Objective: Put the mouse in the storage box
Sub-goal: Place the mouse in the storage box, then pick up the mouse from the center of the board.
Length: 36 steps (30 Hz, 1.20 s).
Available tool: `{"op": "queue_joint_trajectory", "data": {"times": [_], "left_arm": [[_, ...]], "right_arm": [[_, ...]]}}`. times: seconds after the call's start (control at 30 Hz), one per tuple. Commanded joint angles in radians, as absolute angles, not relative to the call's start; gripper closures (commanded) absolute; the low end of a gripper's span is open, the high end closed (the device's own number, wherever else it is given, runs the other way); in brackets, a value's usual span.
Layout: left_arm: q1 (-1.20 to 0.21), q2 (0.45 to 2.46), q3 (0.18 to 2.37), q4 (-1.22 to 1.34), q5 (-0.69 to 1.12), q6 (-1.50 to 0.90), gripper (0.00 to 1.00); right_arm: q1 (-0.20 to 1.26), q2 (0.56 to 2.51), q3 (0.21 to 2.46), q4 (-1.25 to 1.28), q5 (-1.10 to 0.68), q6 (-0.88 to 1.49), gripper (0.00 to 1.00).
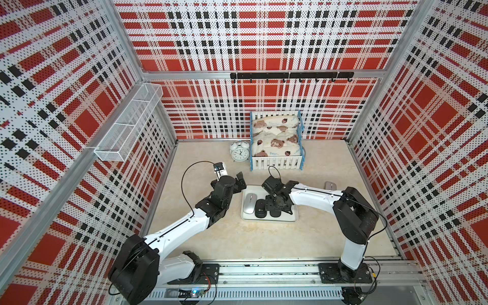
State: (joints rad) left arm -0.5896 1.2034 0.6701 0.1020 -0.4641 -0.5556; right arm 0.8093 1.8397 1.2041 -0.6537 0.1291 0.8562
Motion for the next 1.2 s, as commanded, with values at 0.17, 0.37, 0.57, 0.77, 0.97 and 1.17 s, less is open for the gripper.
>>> {"op": "queue_joint_trajectory", "data": {"times": [0.17, 0.37, 0.57, 0.77, 0.97, 1.17], "left_arm": [[-0.586, 1.205, 0.685, 0.103, -0.456, -0.538, 0.02], [-0.605, 1.217, 0.705, 0.154, -0.377, -0.473, 0.01], [-0.789, 1.313, 0.802, 0.206, -0.221, -0.236, 0.01], [-0.878, 1.446, 0.895, 0.272, 0.12, -0.146, 0.01], [-0.924, 1.583, 1.016, 0.247, 0.242, -0.102, 0.01], [-0.925, 1.621, 1.061, 0.215, 0.239, -0.076, 0.01]], "right_arm": [[0.808, 1.681, 1.318, -0.722, 0.198, 0.739, 0.19], [0.689, 1.455, 1.254, -0.715, 0.411, 0.628, 0.22], [0.217, 1.26, 0.99, -0.668, 0.156, 0.56, 0.23], [-0.016, 1.242, 0.847, -0.635, 0.102, 0.475, 0.19], [-0.049, 1.348, 0.856, -0.581, 0.123, 0.403, 0.17], [-0.051, 1.464, 0.937, -0.571, 0.109, 0.351, 0.17]]}}
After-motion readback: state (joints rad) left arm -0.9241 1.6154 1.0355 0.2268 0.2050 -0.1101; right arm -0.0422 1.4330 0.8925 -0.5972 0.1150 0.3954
